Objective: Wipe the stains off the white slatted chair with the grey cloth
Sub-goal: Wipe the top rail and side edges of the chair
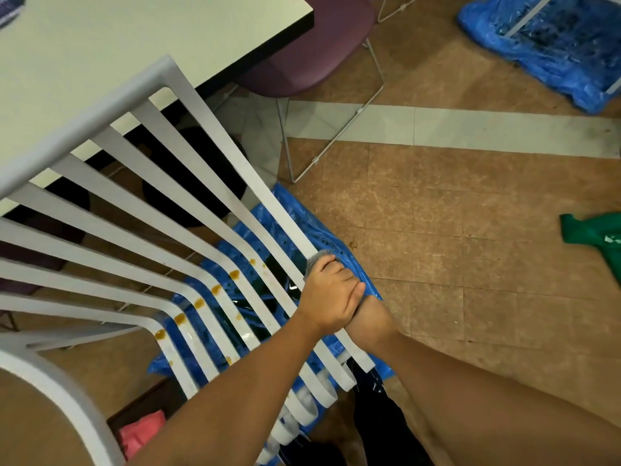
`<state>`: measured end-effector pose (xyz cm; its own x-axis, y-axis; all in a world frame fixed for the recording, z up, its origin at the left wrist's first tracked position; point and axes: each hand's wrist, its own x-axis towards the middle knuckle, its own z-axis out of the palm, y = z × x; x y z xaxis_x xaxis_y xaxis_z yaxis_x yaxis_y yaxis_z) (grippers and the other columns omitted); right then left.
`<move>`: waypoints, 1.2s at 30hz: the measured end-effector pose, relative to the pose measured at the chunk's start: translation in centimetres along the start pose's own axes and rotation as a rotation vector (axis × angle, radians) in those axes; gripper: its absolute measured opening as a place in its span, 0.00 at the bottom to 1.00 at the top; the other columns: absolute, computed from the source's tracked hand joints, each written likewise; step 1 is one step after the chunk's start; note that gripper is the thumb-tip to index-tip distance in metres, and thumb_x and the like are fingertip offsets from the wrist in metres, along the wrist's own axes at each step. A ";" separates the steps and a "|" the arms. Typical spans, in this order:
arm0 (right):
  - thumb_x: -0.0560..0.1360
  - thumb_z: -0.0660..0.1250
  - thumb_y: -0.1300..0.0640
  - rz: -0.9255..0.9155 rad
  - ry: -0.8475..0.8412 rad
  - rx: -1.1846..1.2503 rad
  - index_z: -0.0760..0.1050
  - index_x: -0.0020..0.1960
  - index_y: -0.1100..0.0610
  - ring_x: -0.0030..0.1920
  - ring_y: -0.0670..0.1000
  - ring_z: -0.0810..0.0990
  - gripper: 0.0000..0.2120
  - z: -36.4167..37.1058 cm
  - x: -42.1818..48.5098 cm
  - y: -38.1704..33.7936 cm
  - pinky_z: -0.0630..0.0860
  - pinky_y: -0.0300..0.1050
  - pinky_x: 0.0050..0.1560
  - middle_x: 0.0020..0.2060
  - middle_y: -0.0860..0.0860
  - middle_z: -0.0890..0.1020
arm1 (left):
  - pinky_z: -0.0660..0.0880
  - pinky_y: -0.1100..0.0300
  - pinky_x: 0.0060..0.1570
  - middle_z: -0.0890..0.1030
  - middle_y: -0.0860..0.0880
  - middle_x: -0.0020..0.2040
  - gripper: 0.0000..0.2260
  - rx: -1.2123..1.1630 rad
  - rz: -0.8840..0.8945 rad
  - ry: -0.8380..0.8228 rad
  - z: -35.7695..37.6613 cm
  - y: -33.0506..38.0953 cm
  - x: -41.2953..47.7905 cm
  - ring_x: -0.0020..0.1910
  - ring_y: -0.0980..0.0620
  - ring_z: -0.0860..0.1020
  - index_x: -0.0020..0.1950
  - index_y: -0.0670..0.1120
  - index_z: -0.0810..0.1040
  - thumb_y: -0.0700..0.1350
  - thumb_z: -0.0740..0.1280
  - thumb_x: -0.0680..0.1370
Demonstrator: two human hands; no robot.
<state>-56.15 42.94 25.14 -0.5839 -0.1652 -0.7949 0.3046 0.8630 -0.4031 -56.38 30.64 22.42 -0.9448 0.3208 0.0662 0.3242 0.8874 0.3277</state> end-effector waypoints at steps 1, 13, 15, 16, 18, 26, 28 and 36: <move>0.80 0.57 0.64 0.007 -0.015 0.031 0.78 0.52 0.60 0.46 0.57 0.81 0.11 0.1 0.1 0.1 0.75 0.47 0.41 0.50 0.57 0.82 | 0.66 0.51 0.68 0.82 0.53 0.39 0.18 0.021 0.043 -0.007 -0.1 -0.7 0.1 0.44 0.51 0.75 0.41 0.49 0.82 0.50 0.57 0.84; 0.74 0.66 0.56 0.093 0.037 0.124 0.77 0.45 0.56 0.35 0.51 0.80 0.04 -0.2 0.0 0.4 0.71 0.39 0.29 0.35 0.51 0.80 | 0.56 0.48 0.75 0.84 0.50 0.42 0.25 0.416 -0.201 -0.096 -5.7 -10.1 5.9 0.50 0.47 0.75 0.45 0.49 0.86 0.52 0.51 0.84; 0.74 0.67 0.56 0.087 0.040 0.140 0.75 0.41 0.54 0.34 0.51 0.79 0.04 0.0 0.0 0.4 0.71 0.40 0.29 0.34 0.50 0.79 | 0.58 0.47 0.74 0.84 0.49 0.42 0.26 0.404 -0.178 -0.154 -5.0 -8.3 5.3 0.50 0.47 0.76 0.44 0.48 0.86 0.52 0.50 0.84; 0.75 0.67 0.56 0.087 0.046 0.145 0.74 0.39 0.53 0.33 0.51 0.79 0.05 -0.1 0.0 0.3 0.71 0.40 0.29 0.33 0.50 0.78 | 0.59 0.46 0.73 0.84 0.49 0.41 0.26 0.404 -0.153 -0.173 -4.6 -7.4 4.9 0.49 0.46 0.76 0.43 0.49 0.86 0.52 0.50 0.84; 0.75 0.67 0.56 0.085 0.056 0.144 0.73 0.38 0.52 0.31 0.50 0.78 0.07 -0.1 0.0 0.3 0.70 0.39 0.27 0.32 0.50 0.78 | 0.63 0.46 0.69 0.83 0.50 0.38 0.26 0.392 -0.116 -0.194 -4.0 -5.8 4.2 0.46 0.47 0.76 0.40 0.49 0.86 0.52 0.51 0.84; 0.74 0.66 0.58 0.086 0.067 0.112 0.70 0.35 0.53 0.27 0.48 0.72 0.11 -0.4 -0.3 -0.1 0.65 0.39 0.26 0.30 0.50 0.75 | 0.69 0.49 0.55 0.77 0.52 0.33 0.23 0.266 0.132 -0.251 -3.1 -3.1 2.1 0.38 0.49 0.70 0.37 0.49 0.80 0.53 0.52 0.85; 0.74 0.67 0.57 0.081 0.057 0.117 0.73 0.37 0.54 0.28 0.48 0.74 0.07 -0.4 -0.3 -0.1 0.66 0.38 0.26 0.30 0.49 0.76 | 0.69 0.47 0.56 0.75 0.52 0.33 0.22 0.281 0.161 -0.260 -4.2 -5.6 2.9 0.38 0.49 0.71 0.37 0.51 0.76 0.53 0.51 0.85; 0.76 0.66 0.58 0.064 0.041 0.114 0.74 0.41 0.54 0.30 0.45 0.75 0.06 -0.6 -0.4 0.2 0.64 0.33 0.21 0.32 0.48 0.76 | 0.63 0.45 0.70 0.79 0.42 0.45 0.21 0.738 0.058 -0.127 -15.2 -18.3 9.3 0.50 0.41 0.76 0.47 0.44 0.80 0.53 0.53 0.85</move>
<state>-56.35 43.42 25.65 -0.5905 -0.0900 -0.8020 0.4241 0.8109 -0.4032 -71.78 12.31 31.34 -0.9273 0.3696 -0.0597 0.3622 0.8451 -0.3932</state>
